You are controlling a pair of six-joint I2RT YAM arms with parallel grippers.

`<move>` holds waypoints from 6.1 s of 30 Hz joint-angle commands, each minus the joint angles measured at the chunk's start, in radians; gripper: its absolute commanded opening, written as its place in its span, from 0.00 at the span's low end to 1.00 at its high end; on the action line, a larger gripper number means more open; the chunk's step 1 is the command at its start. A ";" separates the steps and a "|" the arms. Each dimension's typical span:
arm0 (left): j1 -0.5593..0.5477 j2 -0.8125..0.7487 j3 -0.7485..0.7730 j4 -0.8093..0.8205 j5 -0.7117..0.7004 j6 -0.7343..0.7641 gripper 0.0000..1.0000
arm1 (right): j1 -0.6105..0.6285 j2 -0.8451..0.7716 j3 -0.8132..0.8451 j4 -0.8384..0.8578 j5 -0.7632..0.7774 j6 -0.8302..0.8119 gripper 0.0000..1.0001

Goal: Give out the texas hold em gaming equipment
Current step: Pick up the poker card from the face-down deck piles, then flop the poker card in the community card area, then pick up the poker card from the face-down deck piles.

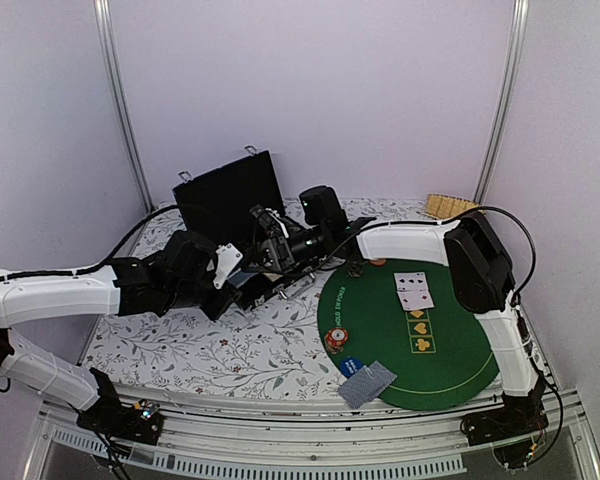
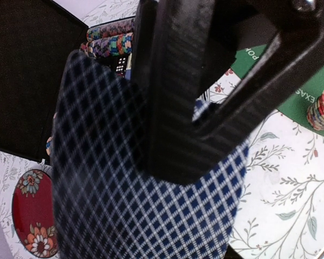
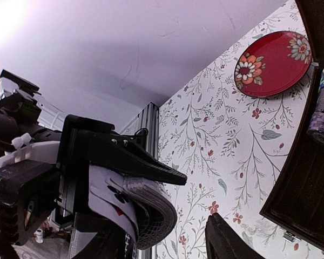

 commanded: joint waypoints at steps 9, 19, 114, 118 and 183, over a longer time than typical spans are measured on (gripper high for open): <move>-0.011 -0.004 0.008 0.012 -0.002 0.007 0.38 | -0.022 -0.074 0.017 -0.213 0.111 -0.145 0.12; -0.010 0.000 0.008 0.010 -0.008 0.005 0.38 | -0.042 -0.150 -0.001 -0.304 0.153 -0.189 0.02; -0.010 -0.001 0.006 0.025 -0.003 0.010 0.38 | -0.217 -0.395 -0.596 -0.930 1.159 -0.072 0.02; -0.011 0.001 0.006 0.025 -0.004 0.010 0.38 | -0.217 -0.396 -0.589 -0.912 1.135 -0.071 0.03; -0.035 0.010 0.008 0.019 0.034 0.024 0.37 | 0.005 -0.092 -0.115 0.003 0.046 -0.028 0.98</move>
